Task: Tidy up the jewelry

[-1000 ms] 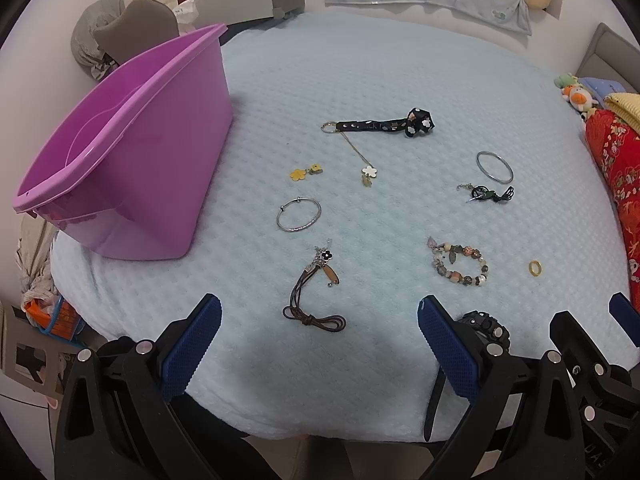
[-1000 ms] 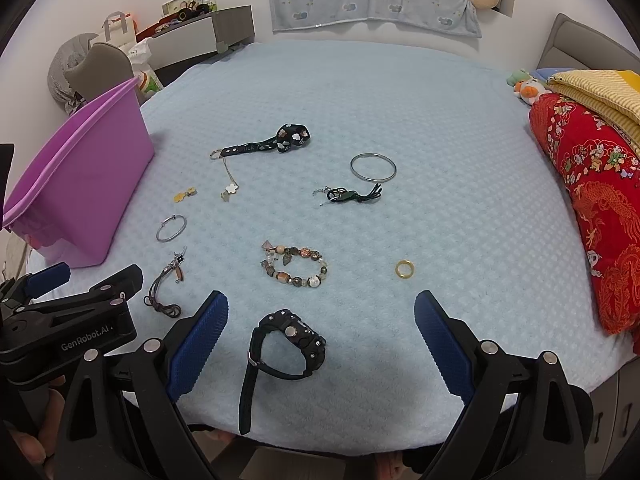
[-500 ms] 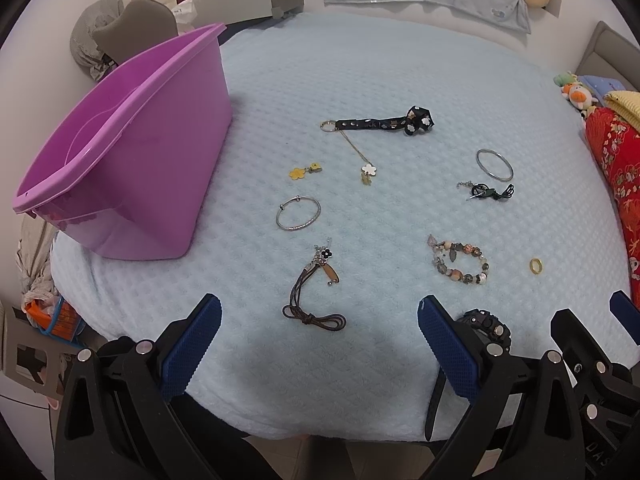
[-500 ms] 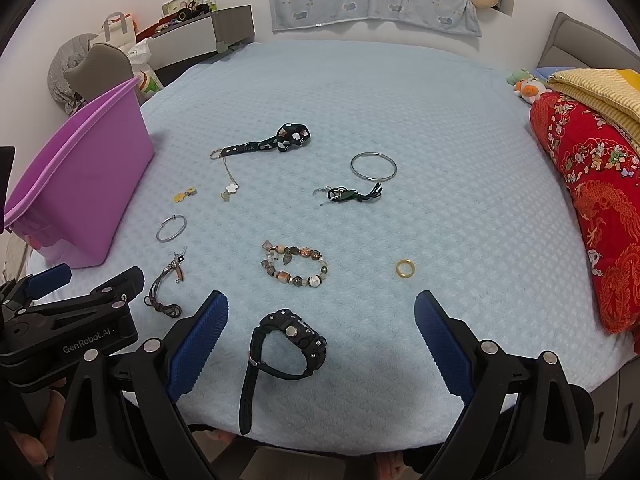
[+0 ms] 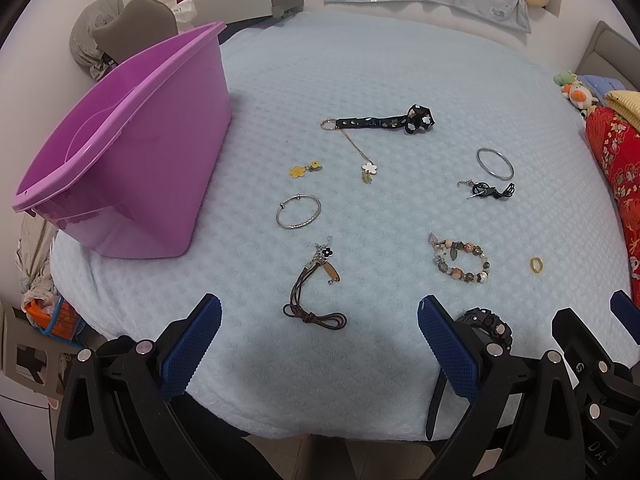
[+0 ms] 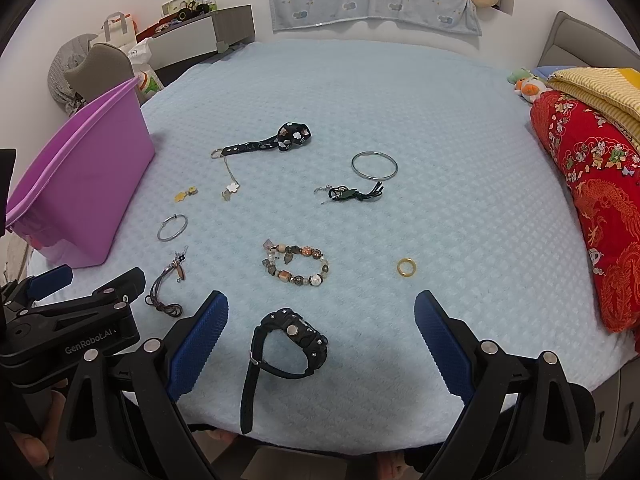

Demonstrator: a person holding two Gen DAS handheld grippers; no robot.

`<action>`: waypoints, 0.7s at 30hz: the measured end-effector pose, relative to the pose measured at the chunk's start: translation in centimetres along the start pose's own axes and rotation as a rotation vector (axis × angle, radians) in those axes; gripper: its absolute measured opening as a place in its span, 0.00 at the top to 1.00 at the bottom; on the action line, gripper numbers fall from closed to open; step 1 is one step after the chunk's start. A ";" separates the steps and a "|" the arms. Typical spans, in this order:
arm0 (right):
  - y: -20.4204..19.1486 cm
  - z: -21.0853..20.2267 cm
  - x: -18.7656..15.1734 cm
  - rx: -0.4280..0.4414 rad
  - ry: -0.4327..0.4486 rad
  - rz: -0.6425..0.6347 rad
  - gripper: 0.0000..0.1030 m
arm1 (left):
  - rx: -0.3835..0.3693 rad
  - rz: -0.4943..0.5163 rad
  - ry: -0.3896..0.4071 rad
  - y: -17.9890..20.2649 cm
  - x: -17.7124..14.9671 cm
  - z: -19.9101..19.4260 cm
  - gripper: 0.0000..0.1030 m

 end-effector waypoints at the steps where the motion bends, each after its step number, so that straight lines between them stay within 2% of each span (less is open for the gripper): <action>1: -0.1 0.0 0.0 0.000 0.000 0.001 0.13 | -0.001 0.000 0.000 -0.1 0.0 0.0 0.06; 21: -0.1 0.1 -0.1 0.006 -0.001 0.002 0.13 | 0.001 -0.001 0.001 0.0 -0.1 0.1 0.06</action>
Point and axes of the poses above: each gripper's, at about its wrist camera, not at the fingertips, and z roughly the way its jaws point, y to its right, x to its top, the point moved 10 cm from there along z, roughly the way its jaws point, and after that the axes turned 7 degrees about x, right-handed, at the moved point
